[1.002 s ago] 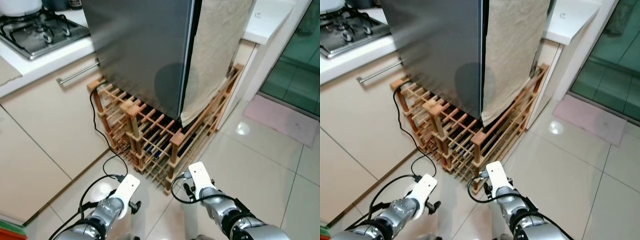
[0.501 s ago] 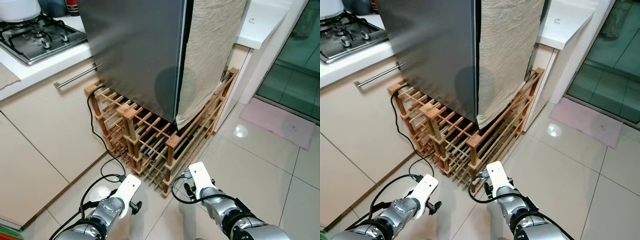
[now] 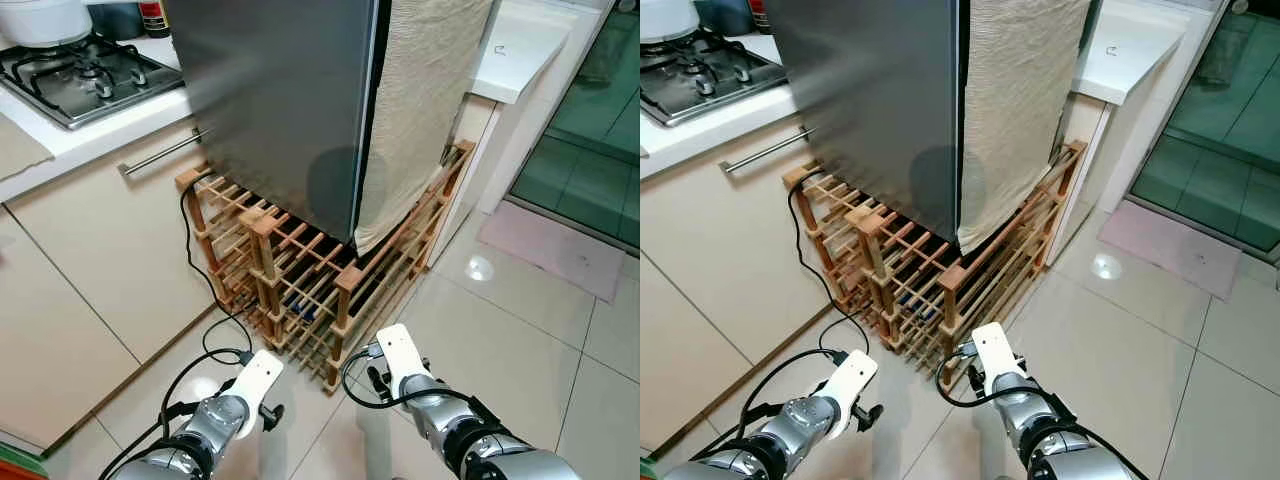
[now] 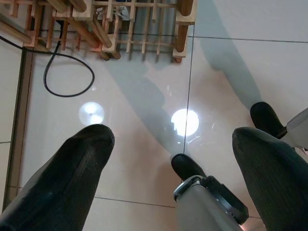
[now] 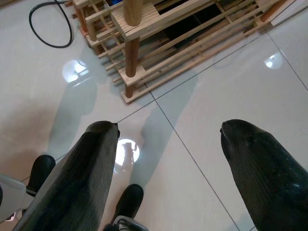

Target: Restocking fridge

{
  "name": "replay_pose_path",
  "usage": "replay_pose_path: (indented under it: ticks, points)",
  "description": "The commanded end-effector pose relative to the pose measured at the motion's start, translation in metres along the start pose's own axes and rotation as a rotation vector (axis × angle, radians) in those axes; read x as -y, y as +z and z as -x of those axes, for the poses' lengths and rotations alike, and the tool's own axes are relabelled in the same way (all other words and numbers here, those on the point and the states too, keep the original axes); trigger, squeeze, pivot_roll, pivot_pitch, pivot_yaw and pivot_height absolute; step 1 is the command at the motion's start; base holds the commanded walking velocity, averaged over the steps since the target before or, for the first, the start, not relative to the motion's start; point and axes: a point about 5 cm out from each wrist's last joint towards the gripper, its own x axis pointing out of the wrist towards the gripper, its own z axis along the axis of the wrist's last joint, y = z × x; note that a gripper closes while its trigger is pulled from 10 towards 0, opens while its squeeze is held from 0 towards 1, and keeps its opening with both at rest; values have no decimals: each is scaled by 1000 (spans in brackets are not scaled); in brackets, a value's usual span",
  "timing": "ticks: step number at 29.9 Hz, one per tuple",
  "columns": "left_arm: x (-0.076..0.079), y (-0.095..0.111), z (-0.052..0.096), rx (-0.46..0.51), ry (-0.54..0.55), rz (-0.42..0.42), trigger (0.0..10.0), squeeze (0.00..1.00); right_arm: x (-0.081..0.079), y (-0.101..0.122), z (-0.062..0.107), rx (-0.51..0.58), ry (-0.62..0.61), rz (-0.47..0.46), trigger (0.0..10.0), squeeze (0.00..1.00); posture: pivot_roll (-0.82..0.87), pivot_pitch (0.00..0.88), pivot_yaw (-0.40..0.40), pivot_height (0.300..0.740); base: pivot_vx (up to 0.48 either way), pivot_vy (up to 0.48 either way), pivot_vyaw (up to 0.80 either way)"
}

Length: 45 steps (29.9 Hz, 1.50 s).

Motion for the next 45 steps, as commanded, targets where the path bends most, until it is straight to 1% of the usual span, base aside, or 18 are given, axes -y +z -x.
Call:
replay_pose_path:
  ticks: [1, 12, 14, 16, 17, 18, 26, 30, 42, 45]
  points:
    - [0, -1, 0, -8, -5, -23, 10000, 0, 0, -1, 0, -3, -8, 10, 10000, 251, -64, 0, -1, 740, 0, 0, 0]
    - [1, -3, 0, -15, -9, -36, 10000, 0, -1, -3, 0, -7, -5, 25, 10000, 259, -63, 0, -2, 740, 0, 0, 0]
    - [1, -3, 0, -16, -9, -36, 10000, 0, -2, -4, 0, -13, -4, 14, 10000, 255, -64, 0, -1, 740, 0, 0, 0]
    - [1, -3, 0, -18, -8, -36, 10000, 0, -2, -5, 0, -35, -1, 23, 10000, 255, -61, 0, -3, 740, 0, 0, 0]
    - [1, -3, 0, -18, -8, -37, 10000, 0, -1, -5, 0, -38, -10, 34, 10000, 227, -59, 2, -3, 740, 0, 0, 0]
    - [0, -3, 0, -18, -8, -37, 10000, 0, -1, -4, 0, -39, -18, 40, 10000, 227, -59, 5, -2, 740, 0, 0, 0]
    - [-1, 1, 0, -10, -6, -26, 10000, 0, 2, -1, 0, -20, -50, -1, 10000, 212, -73, 5, 4, 740, 0, 0, 0]
    - [-2, 2, 0, -8, -5, -24, 10000, 0, 3, 1, 0, -18, -55, 15, 10000, 216, -74, 4, 5, 740, 0, 0, 0]
    - [-3, 1, 0, -13, -3, -33, 10000, 0, 2, 0, 0, -26, -49, 6, 10000, 216, -83, 12, 6, 740, 0, 0, 0]
    - [-2, 1, 0, -12, -1, -20, 10000, 0, 2, 0, 0, -27, -49, -3, 10000, 212, -83, 13, 6, 740, 0, 0, 0]
